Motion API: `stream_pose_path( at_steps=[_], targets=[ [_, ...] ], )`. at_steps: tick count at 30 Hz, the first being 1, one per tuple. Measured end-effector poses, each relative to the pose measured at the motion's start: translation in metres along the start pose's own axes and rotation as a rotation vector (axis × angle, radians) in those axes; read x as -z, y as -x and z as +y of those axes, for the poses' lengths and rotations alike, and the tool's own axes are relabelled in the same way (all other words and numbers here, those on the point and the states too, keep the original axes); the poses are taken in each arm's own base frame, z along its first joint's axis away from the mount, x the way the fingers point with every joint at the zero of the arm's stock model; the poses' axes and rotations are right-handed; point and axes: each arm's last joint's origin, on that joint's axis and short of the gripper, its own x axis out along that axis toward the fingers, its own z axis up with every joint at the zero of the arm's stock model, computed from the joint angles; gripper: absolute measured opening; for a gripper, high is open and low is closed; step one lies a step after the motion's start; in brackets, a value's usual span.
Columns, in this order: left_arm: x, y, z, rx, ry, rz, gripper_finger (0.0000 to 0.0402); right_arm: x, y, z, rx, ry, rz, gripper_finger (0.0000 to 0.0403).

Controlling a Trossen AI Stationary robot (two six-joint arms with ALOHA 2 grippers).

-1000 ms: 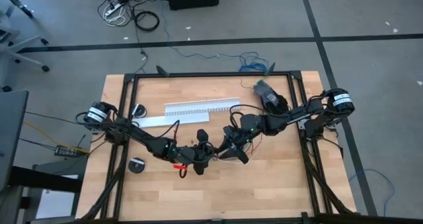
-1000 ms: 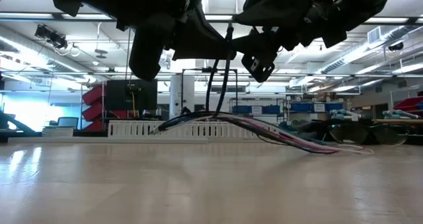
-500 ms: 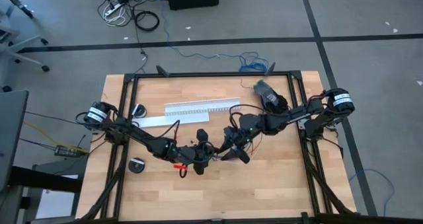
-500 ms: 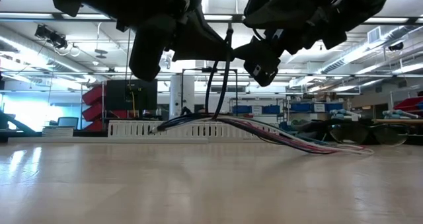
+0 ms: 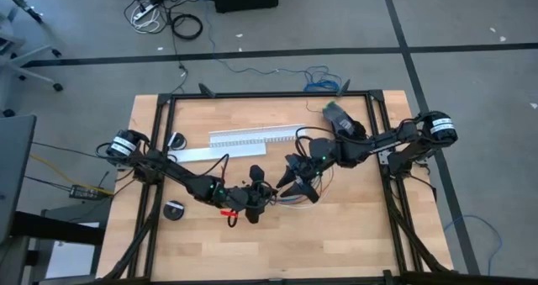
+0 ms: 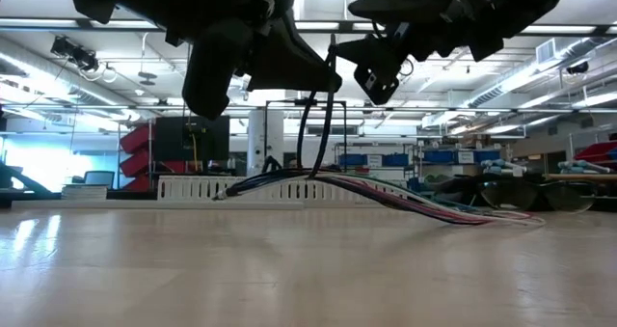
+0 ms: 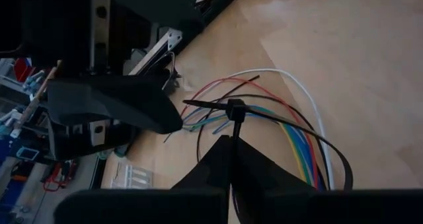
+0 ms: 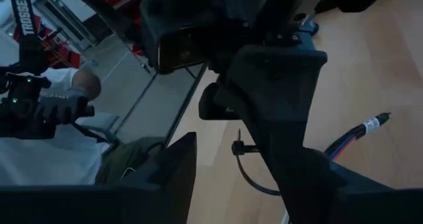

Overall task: Ziptie cables
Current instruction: Wrap the colored wires together using a zip tie

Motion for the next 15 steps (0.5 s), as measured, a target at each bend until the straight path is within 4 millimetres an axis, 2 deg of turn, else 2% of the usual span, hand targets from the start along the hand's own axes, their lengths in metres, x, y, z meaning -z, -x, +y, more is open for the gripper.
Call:
stream_pose_path(
  at_steps=[15],
  targets=[
    [0.0005, -0.0037, 0.0074, -0.019, 0.027, -0.02, 0.0, 0.0011, -0.0037, 0.0066, 0.038, 0.056, -0.029, 0.0137]
  ],
)
